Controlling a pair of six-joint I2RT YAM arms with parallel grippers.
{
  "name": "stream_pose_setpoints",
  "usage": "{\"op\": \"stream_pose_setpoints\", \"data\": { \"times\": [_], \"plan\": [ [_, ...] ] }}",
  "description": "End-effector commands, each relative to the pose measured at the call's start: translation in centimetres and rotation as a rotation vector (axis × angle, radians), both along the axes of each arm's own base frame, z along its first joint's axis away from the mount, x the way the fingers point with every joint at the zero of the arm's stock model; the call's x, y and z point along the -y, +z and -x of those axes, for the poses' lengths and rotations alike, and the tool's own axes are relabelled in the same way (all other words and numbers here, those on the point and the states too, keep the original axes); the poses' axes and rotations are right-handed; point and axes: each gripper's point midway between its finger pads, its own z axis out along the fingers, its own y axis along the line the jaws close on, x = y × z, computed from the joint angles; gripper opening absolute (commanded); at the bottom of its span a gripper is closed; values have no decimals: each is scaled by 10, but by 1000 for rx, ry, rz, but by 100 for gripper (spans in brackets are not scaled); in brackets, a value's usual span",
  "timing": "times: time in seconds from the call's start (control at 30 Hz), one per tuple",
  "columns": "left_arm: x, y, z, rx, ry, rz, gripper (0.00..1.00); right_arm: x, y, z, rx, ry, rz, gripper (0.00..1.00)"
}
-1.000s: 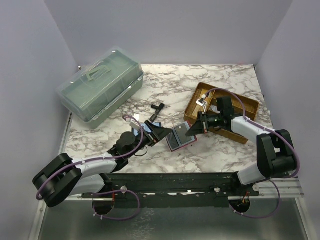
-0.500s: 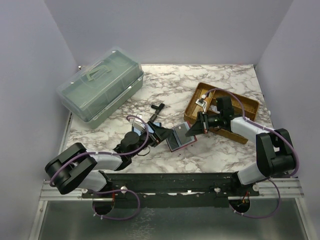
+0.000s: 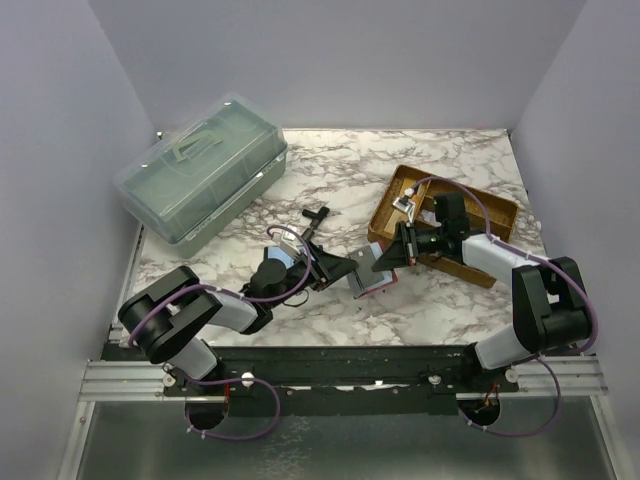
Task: Take the credit cards out of the card holder
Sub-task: Remove the credit card from the card holder.
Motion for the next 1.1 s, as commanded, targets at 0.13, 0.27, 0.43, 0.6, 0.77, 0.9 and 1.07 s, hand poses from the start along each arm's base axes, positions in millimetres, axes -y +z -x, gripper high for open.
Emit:
{"op": "stream_pose_setpoints", "data": {
  "times": [0.13, 0.27, 0.43, 0.6, 0.77, 0.9, 1.07],
  "plan": [
    [12, 31, 5, 78, -74, 85, 58, 2, 1, -1, -9, 5, -17, 0],
    [9, 31, 7, 78, -74, 84, 58, 3, -1, -5, -11, -6, -7, 0],
    [-5, 23, 6, 45, -22, 53, 63, 5, -1, -8, -2, -23, 3, 0],
    [-12, 23, 8, 39, -2, 16, 66, 7, -1, -8, -1, -33, 5, 0],
    [-17, 32, 8, 61, 13, 20, 71, 7, -1, -9, -6, -30, 1, 0],
    [-18, 40, 7, 76, 18, 35, 75, 7, -1, -8, -5, -28, -1, 0],
    [-13, 48, 7, 90, 2, 47, 76, 7, 0, -6, -1, -25, -6, 0]
  ]
}}
